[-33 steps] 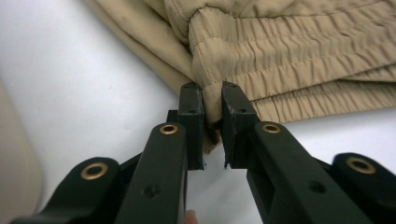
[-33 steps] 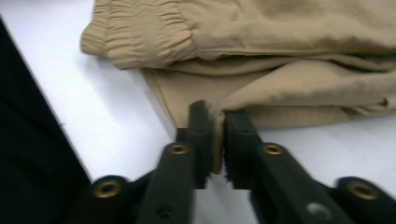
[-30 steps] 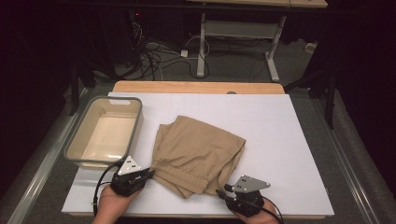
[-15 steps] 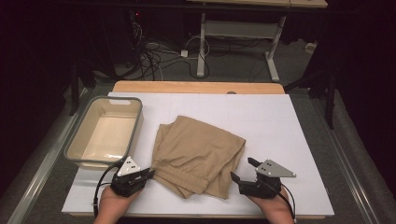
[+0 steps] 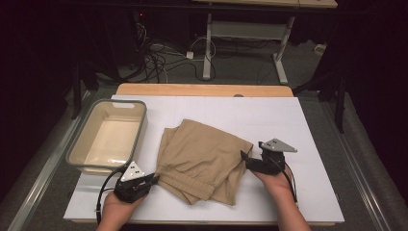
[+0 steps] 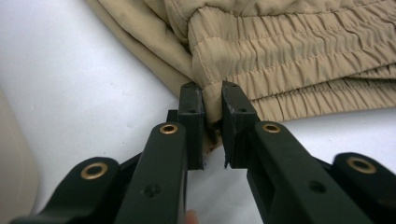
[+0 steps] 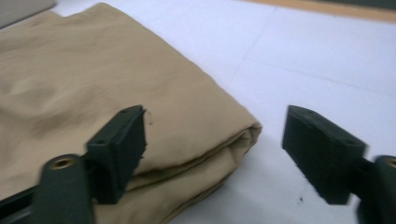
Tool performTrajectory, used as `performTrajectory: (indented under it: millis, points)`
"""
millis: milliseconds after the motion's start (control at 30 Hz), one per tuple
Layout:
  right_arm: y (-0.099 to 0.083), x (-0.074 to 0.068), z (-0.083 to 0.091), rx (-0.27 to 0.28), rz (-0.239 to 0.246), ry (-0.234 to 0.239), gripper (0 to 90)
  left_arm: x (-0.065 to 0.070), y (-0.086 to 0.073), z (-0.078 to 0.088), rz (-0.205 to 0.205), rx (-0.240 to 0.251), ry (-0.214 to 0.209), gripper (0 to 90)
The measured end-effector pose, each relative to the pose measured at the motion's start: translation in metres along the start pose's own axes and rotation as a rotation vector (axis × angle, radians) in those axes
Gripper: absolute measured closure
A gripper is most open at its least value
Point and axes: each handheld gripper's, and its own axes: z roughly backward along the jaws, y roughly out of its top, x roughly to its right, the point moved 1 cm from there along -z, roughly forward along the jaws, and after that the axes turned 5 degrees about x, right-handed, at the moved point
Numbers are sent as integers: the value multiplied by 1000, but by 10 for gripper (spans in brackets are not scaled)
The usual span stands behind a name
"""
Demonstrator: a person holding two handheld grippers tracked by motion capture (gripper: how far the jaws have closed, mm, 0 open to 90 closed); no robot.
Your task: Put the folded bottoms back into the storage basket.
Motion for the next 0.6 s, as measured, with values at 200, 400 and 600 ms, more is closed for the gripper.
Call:
performTrajectory:
  millis: [200,400,600]
  points:
    - [11,11,-24,-68,-66,-32,407,-1,0,0,7,-1,-6,785]
    - [1,19,-35,-172,-98,-22,462,-1,0,0,12,1,-17,782]
    - [-1,15,-34,-204,-77,-14,475,-4,0,0,29,0,-35,782]
